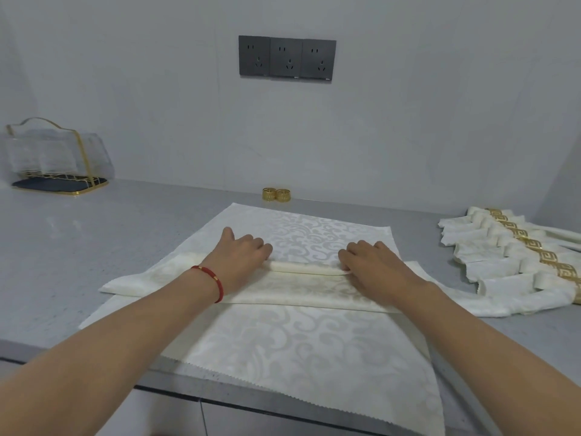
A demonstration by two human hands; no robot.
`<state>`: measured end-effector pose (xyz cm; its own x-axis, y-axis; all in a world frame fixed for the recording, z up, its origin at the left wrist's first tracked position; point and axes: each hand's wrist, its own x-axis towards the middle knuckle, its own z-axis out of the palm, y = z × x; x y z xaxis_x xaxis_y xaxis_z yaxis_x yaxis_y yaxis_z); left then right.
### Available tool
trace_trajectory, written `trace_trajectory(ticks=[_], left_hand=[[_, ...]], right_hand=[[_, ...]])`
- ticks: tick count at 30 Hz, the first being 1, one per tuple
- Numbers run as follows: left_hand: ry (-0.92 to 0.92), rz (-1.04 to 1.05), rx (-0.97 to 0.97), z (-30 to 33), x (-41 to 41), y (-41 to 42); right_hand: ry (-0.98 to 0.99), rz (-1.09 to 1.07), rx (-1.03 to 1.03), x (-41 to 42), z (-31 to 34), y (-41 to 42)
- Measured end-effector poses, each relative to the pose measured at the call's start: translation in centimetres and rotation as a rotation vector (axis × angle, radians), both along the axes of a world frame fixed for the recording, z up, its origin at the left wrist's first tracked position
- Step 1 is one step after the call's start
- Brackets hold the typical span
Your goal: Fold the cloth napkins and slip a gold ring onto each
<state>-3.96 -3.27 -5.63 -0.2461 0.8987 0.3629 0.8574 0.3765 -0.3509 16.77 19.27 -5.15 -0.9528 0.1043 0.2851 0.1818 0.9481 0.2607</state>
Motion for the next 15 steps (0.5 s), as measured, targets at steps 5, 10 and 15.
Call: trace_trajectory(ticks=[5, 10, 15], left_hand=[[-0.277, -0.045, -0.012, 0.2, 0.0, -1.0], [-0.722, 0.034, 0.236, 0.2, -0.6, -1.6], [-0.634, 0.117, 0.068, 0.5, -0.3, -1.3]], right_hand=[[-0.060, -0.054, -0.298, 0.9, 0.8, -0.3], [0.098, -0.120, -0.599, 1.0, -0.5, 0.7], [0.083, -0.074, -0.345, 1.4, -0.9, 0.5]])
